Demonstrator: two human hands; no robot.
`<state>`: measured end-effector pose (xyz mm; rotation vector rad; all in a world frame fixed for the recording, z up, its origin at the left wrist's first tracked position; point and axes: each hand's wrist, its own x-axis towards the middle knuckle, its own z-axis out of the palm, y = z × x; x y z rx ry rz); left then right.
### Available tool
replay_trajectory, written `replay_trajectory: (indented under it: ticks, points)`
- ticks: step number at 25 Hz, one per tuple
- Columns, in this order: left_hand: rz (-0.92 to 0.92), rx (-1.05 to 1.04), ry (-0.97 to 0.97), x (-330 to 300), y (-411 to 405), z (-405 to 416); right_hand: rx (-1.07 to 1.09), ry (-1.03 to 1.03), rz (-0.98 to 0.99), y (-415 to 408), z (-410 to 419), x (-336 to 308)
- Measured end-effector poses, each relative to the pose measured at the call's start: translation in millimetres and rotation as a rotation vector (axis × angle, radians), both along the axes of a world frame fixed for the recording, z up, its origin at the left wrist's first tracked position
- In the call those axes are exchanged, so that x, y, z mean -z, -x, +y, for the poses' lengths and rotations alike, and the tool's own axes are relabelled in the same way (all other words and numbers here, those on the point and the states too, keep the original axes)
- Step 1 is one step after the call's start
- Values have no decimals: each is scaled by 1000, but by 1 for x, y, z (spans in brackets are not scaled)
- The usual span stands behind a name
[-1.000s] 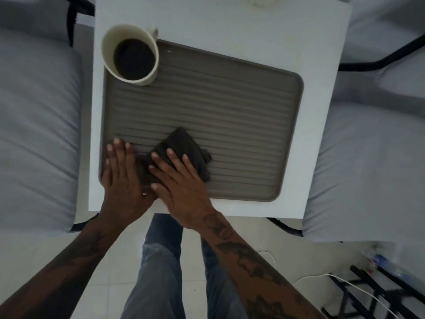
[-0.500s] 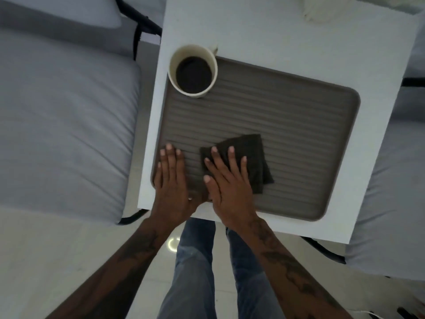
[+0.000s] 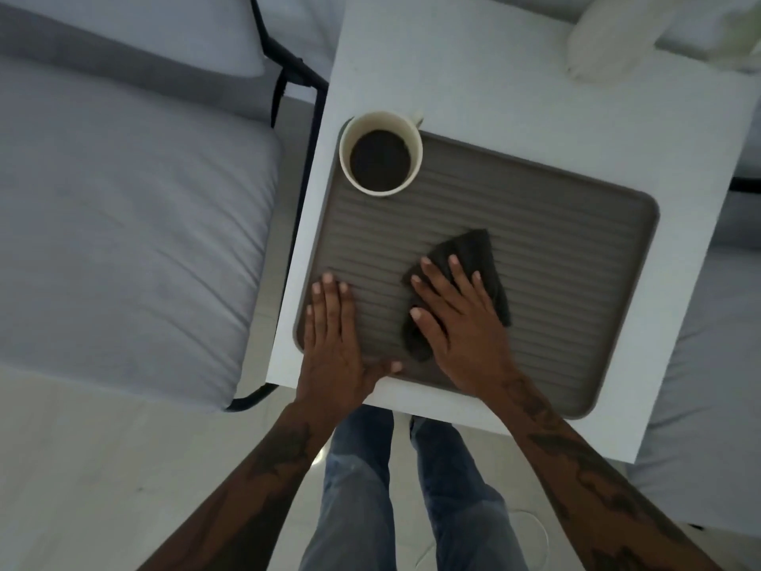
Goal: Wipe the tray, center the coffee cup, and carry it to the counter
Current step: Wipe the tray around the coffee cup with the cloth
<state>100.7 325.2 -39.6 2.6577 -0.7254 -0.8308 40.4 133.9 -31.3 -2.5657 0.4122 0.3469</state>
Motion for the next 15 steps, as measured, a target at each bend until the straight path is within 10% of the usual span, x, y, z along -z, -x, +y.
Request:
replay_trajectory:
  ticks: [8, 15]
  points:
    - [35, 9, -42, 0, -2, 0, 127, 36, 12, 44, -27, -2]
    - [84, -120, -91, -19, -2, -20, 812, -717, -80, 36, -71, -84]
